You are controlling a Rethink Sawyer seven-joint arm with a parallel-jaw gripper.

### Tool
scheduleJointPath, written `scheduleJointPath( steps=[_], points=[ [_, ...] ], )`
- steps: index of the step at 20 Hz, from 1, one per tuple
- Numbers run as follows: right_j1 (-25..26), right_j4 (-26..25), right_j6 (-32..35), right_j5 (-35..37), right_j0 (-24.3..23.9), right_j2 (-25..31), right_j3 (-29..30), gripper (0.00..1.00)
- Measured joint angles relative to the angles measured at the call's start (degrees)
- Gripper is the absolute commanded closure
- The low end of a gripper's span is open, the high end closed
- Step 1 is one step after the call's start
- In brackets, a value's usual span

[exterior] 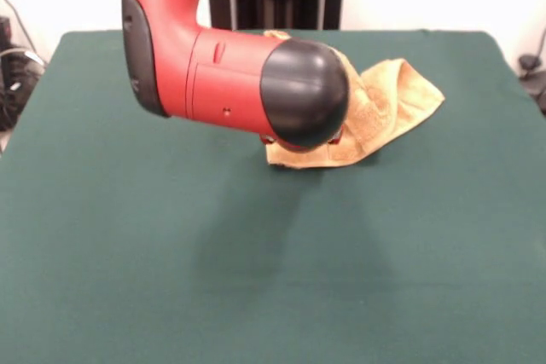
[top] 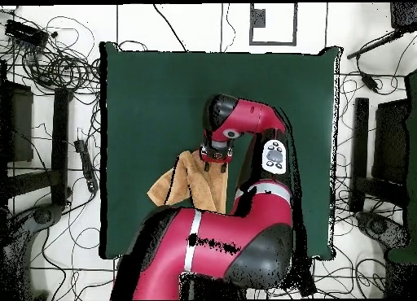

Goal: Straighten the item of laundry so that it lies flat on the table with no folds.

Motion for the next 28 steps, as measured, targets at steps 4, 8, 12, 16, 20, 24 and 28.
scheduleJointPath(
  steps=[4, 8, 12, 16, 20, 24, 28],
  points=[
    [1.01, -0.38, 0.0, 1.97, 0.01, 0.02, -1.92, 0.0],
    [1.35, -0.65, 0.0, 2.7, 0.09, 0.02, -2.69, 0.0],
    [1.22, -0.9, -0.01, 2.73, 0.18, 0.03, -2.75, 0.0],
    [0.16, -1.02, -0.02, 0.2, 0.18, 0.07, -2.76, 0.0],
    [-1.39, -1.08, -0.02, -4.86, 0.17, 0.06, -3.23, 0.0],
    [-2.6, -1.25, -0.04, -11.45, 0.16, 0.06, -6.39, 0.0],
    [-2.61, -1.25, -0.04, -13.69, 0.16, 0.06, -12.87, 0.0]
  ],
)
